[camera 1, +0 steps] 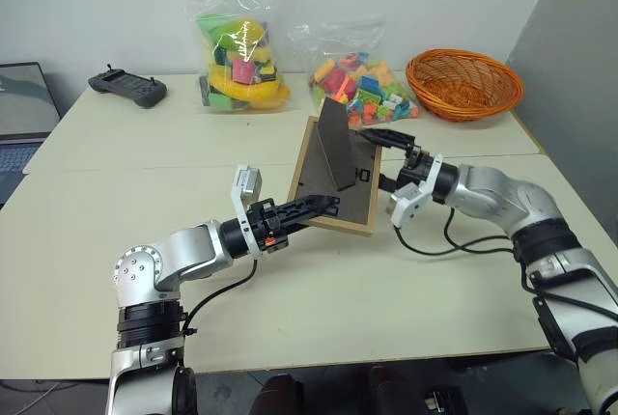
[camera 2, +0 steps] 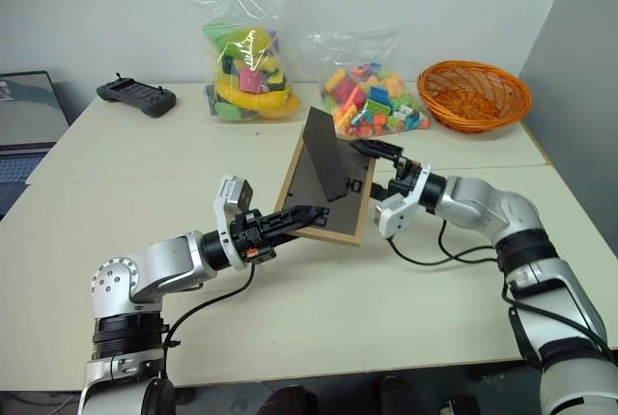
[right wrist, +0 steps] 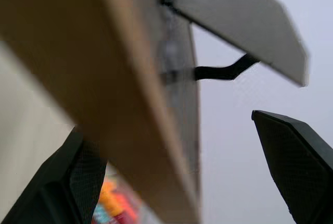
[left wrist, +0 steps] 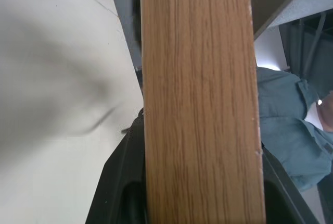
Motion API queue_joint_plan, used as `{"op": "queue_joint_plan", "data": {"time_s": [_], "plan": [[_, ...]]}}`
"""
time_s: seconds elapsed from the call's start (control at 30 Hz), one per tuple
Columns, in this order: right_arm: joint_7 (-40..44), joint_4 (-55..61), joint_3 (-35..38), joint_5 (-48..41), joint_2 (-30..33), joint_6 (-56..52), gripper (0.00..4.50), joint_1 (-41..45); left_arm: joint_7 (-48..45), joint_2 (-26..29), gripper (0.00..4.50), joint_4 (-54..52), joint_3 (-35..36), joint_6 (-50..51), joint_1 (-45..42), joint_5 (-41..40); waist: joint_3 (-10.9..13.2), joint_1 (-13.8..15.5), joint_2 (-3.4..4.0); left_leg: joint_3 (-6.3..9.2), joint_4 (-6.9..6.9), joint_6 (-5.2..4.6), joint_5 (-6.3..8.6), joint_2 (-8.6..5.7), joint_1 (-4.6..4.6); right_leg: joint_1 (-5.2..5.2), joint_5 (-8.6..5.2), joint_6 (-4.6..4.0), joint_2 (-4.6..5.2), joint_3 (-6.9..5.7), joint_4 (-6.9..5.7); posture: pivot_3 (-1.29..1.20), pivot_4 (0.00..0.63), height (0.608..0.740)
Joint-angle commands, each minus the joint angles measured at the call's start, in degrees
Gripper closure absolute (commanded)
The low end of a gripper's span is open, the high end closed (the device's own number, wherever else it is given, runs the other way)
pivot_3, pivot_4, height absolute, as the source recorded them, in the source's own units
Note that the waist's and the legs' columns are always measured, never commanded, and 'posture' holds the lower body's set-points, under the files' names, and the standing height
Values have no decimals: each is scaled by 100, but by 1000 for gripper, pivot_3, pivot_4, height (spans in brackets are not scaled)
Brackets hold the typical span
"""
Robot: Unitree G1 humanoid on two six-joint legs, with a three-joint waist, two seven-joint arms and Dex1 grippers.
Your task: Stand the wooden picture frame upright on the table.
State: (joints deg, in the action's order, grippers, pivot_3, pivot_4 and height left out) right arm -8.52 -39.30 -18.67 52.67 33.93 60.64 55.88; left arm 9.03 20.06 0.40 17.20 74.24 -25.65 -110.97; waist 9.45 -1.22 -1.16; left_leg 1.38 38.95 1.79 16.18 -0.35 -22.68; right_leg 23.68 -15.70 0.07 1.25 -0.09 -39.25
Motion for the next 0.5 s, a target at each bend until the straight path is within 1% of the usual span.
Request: {"op": "queue_joint_plan", "data": {"time_s": [0.03,0.07,0.1,0.13,0.17,0.2,0.23,0.3,0.37,0.4,0.47,0.5], "plan": [[-695,-231,-271,304,9,119,49,255,-105,28,3161,-332,-47,-195,16,-203,0,20,0,0,-1,0,0,0,6,-10,0,0,0,-1,6,0,150,740],[-789,-314,-331,324,9,152,49,302,-115,37,3161,-347,-60,-217,29,-203,0,24,0,0,-1,0,0,0,11,-19,0,0,0,-2,13,0,150,740],[-881,-358,-388,356,22,171,407,337,-133,49,3161,-373,-74,-233,52,-203,0,25,0,1,-2,0,0,-1,12,-22,0,0,0,-4,15,0,150,740],[-966,-397,-441,382,37,189,485,373,-159,67,3161,-393,-91,-237,73,-203,0,26,0,1,-2,0,0,-1,11,-22,0,0,0,-4,16,0,150,740],[-1034,-439,-486,398,52,207,784,409,-185,80,3161,-415,-106,-241,95,-203,0,24,0,1,-2,0,0,-1,11,-22,0,0,0,-3,16,0,150,740],[-1093,-465,-528,419,71,220,954,435,-210,87,3161,-446,-122,-247,125,-203,0,21,0,1,-2,-1,0,-1,11,-22,0,0,0,-3,16,0,150,740],[-1149,-500,-565,438,91,229,1216,462,-258,104,3161,-485,-145,-245,158,-203,0,20,0,1,-2,0,0,0,12,-22,0,0,0,-3,15,0,150,740],[-1250,-597,-632,470,127,233,1795,524,-304,124,3161,-532,-178,-263,197,-203,0,12,0,1,-3,-1,0,0,11,-22,0,0,0,-2,15,0,150,740],[-1318,-672,-687,470,165,238,2188,566,-326,150,3161,-568,-209,-294,232,-203,0,10,0,1,-3,-1,0,0,12,-22,0,0,-1,-2,16,0,150,740],[-1350,-692,-713,473,186,239,2491,579,-338,167,3161,-580,-223,-307,248,-203,0,10,0,1,-3,-1,0,0,12,-22,0,0,-1,-2,16,0,150,740],[-1409,-702,-752,478,218,246,2918,593,-346,218,3161,-606,-255,-332,273,-203,0,10,0,1,-3,-1,0,0,12,-23,0,0,-1,-3,16,0,150,740],[-1431,-707,-763,481,227,253,3021,600,-345,255,3161,-609,-276,-338,275,-203,0,10,0,1,-3,-1,0,0,12,-23,0,0,-1,-2,16,0,150,740]]}}
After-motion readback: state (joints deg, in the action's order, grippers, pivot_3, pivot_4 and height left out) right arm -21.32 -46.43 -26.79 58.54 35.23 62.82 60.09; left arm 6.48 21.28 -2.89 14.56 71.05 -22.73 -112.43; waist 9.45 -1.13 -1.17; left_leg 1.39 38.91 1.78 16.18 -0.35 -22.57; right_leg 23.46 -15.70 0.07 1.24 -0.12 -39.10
